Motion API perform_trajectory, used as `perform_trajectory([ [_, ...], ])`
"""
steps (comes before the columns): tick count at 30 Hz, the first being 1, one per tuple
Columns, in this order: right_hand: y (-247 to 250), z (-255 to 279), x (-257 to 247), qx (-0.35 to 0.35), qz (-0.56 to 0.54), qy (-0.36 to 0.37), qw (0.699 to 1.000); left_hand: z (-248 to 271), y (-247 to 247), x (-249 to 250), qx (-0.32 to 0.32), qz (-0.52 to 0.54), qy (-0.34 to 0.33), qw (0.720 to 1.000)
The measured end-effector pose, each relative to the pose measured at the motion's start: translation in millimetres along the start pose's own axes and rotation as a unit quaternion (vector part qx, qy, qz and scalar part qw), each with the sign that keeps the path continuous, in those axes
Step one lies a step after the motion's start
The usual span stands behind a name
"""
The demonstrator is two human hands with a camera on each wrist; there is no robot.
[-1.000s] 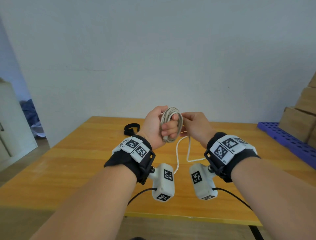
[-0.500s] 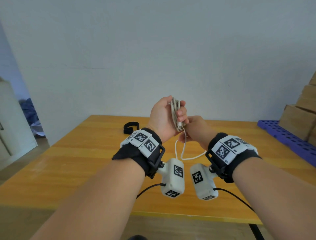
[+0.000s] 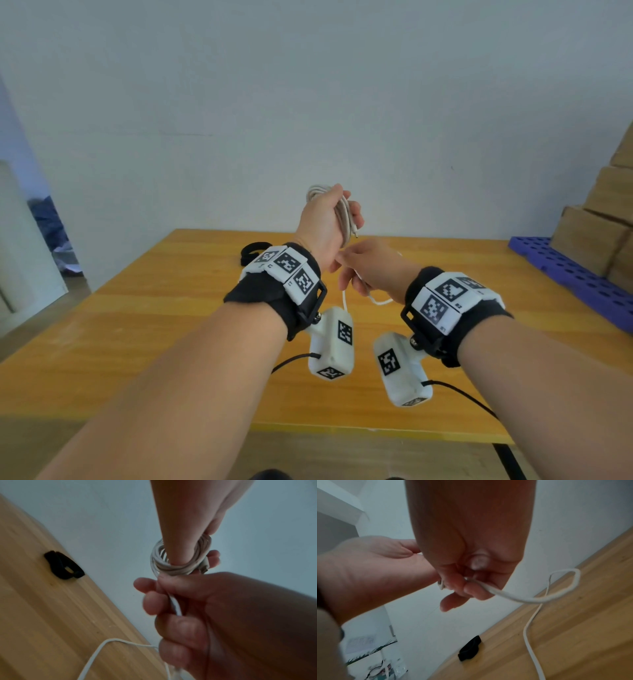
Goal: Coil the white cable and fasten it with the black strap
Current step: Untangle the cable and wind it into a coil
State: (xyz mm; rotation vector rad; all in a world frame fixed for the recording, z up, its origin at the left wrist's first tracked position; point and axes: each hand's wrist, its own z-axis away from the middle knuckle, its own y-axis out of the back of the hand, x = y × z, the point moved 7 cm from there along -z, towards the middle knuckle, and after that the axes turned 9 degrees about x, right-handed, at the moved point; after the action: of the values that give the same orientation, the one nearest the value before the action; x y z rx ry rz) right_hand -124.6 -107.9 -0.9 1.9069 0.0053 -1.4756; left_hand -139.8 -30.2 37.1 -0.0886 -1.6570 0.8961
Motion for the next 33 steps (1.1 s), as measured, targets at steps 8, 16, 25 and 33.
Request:
perform_trajectory([
  [8, -5, 0, -5, 0.012, 0.08, 0.028, 0.996, -11, 16, 2, 0.03, -0.245, -0.085, 0.965],
  [16, 5, -4, -15, 0.046, 0.102, 0.039, 0.993, -13, 21, 8, 0.037, -0.417, -0.138, 0.898],
  [25, 15, -5, -13, 0.051, 0.055, 0.039, 0.996, -11, 32, -1, 0.014, -0.504, -0.102, 0.857],
  [33, 30, -7, -14, 0.122, 0.003, 0.068, 0.99, -7, 36, -19, -0.03, -0.528, -0.009, 0.849],
])
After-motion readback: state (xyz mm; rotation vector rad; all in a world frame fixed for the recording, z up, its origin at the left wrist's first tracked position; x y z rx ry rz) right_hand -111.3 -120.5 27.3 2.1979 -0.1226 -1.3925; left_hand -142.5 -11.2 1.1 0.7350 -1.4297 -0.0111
